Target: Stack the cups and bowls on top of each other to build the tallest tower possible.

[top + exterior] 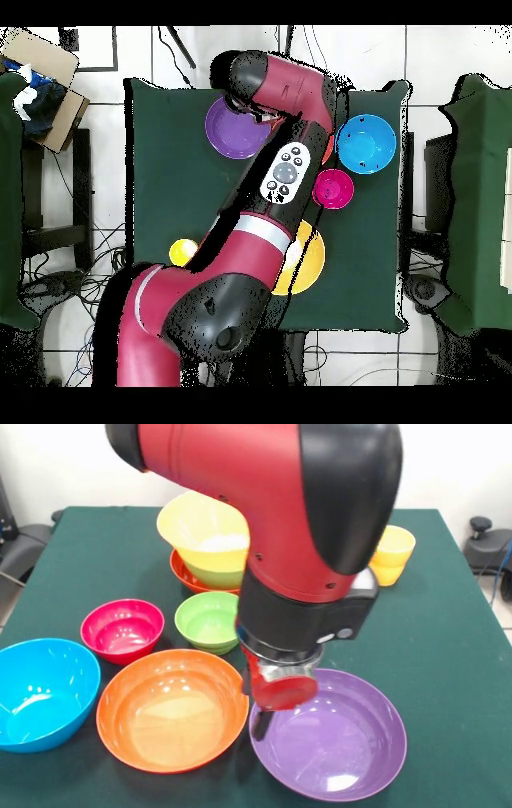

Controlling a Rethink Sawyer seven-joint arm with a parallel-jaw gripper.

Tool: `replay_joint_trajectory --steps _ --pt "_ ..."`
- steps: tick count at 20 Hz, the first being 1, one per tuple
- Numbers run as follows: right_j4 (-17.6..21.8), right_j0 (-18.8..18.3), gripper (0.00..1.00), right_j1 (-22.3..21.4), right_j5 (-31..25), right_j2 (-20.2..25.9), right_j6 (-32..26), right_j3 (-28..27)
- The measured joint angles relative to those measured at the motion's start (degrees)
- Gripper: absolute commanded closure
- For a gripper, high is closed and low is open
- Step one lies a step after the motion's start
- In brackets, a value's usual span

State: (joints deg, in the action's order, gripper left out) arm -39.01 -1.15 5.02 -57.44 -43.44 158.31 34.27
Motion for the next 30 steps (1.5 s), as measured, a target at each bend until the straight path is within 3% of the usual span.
replay_joint_trajectory --steps 14,30 --pt "0.01 1.85 0.00 -1.82 0.00 3.13 0.00 1.64" --pt "2.04 3.09 0.00 -8.34 0.01 5.01 0.00 13.69"
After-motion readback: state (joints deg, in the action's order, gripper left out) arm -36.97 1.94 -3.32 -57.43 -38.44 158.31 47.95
